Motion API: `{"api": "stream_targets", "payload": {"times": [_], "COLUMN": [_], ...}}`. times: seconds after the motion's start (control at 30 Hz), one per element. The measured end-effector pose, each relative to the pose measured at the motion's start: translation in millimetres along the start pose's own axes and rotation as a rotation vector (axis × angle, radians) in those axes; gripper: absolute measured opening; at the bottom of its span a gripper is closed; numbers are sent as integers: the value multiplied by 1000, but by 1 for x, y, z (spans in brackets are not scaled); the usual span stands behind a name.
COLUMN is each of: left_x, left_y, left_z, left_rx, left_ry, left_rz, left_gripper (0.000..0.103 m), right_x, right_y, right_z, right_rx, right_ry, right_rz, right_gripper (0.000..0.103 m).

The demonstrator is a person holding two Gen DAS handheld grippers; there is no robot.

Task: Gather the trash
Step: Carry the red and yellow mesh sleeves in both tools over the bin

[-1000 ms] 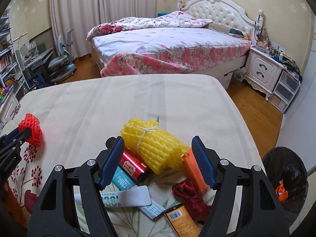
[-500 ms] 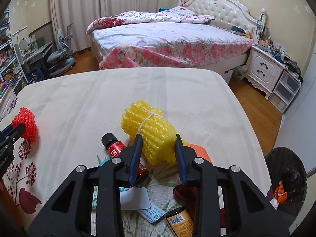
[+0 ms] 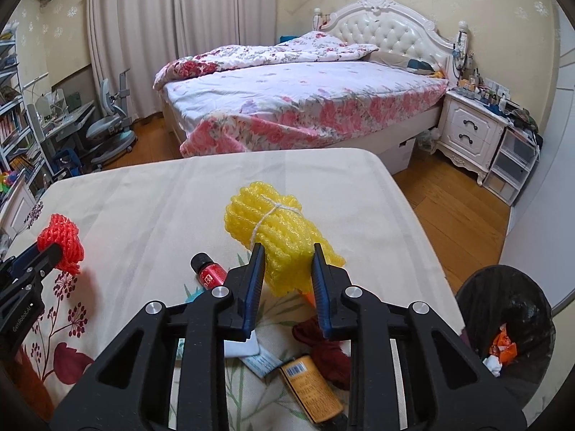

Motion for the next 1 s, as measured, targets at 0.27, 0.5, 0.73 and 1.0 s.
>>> {"api": "stream_targets", "payload": {"times": [0.27, 0.5, 0.73, 1.0], "left_x": [-23, -40, -55, -68], "left_y": [0, -2, -2, -4], "left_z": [37, 78, 130, 203], "left_rx": [46, 97, 164, 253], "left_ry": [-56, -117, -202, -321], "left_rz": [35, 59, 85, 106], "left_gripper": [36, 35, 35, 35], "right_x": [-33, -52, -70, -89], "right_y": [-4, -21, -43, -60], "right_z": [34, 75, 127, 190], "right_rx": [47, 96, 159, 234], "right_ry": [-35, -91, -174, -284], "right_rz": [44, 50, 55, 71], "right_gripper": [25, 25, 25, 25]}}
Point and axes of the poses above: each gripper's, at about its wrist camera, not at the fingertips, and x roughly the way its jaws point, z to its right, y to its top, the point moved 7 cm from there along x, roughly the way its jaws point, and after that the axes turned 3 degrees about x, right-handed, at the moved point
